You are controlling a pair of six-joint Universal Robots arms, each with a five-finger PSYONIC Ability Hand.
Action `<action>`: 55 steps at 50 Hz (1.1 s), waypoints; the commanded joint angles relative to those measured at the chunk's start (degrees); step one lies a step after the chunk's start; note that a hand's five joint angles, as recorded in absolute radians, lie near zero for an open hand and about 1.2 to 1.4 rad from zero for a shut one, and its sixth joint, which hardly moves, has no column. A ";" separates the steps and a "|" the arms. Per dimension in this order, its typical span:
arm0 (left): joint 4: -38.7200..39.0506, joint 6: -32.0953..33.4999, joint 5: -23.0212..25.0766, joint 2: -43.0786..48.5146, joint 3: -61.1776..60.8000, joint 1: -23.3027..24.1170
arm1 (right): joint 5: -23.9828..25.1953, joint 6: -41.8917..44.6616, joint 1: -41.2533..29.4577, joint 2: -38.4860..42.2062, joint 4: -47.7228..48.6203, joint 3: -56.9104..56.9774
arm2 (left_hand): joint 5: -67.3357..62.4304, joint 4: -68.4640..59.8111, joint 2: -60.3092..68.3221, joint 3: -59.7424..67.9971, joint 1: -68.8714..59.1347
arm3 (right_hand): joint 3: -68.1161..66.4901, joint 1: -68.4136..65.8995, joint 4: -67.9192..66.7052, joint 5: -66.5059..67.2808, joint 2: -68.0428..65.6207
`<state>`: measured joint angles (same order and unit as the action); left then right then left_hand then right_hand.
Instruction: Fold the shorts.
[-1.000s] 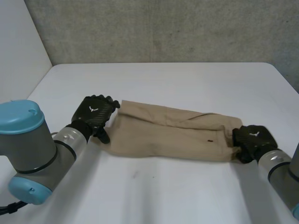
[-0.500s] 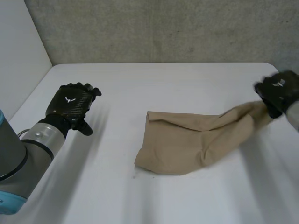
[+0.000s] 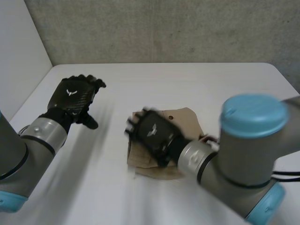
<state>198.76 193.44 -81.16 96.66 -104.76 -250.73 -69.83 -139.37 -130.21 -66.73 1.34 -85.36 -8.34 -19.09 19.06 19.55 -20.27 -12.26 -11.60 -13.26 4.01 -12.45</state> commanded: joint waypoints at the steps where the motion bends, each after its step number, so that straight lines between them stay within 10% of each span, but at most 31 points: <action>1: -0.22 -9.04 -0.31 4.05 7.63 5.42 | -5.76 -28.56 9.79 -7.62 1.03 1.68 | -1.63 -0.88 0.91 0.42 0.31 | 2.26 1.60 3.26 -4.01 2.45; 11: -8.72 -14.32 -8.29 22.13 24.40 19.30 | -7.08 -34.31 15.07 -1.40 -2.75 2.12 | -1.30 -0.55 0.58 0.09 0.64 | 2.26 1.60 3.26 -4.01 2.45; 22: -17.88 -14.06 -17.00 34.56 30.06 21.07 | -11.65 -30.35 15.69 9.42 -6.26 3.71 | -0.96 -0.21 0.24 -0.25 0.98 | 2.26 1.60 3.26 -4.01 2.45; 33: -18.06 -13.53 -18.15 30.09 21.27 21.86 | -14.28 -19.54 16.48 8.03 -8.73 -0.15 | -0.96 -0.21 0.24 -0.25 0.98 | 2.26 1.60 3.26 -4.01 2.45; 55: -17.00 -13.36 -18.24 6.71 23.81 18.45 | -19.29 -24.10 16.57 -13.33 -2.40 0.98 | 2.57 3.32 -3.30 -3.78 4.51 | 2.26 1.60 3.26 -4.01 2.45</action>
<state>182.36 180.07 -99.42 112.68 -84.49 -228.61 -85.78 -159.29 -113.95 -70.23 -4.16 -87.22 -7.21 -17.97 17.03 17.12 -17.12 -12.26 -7.93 -13.26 3.74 -9.60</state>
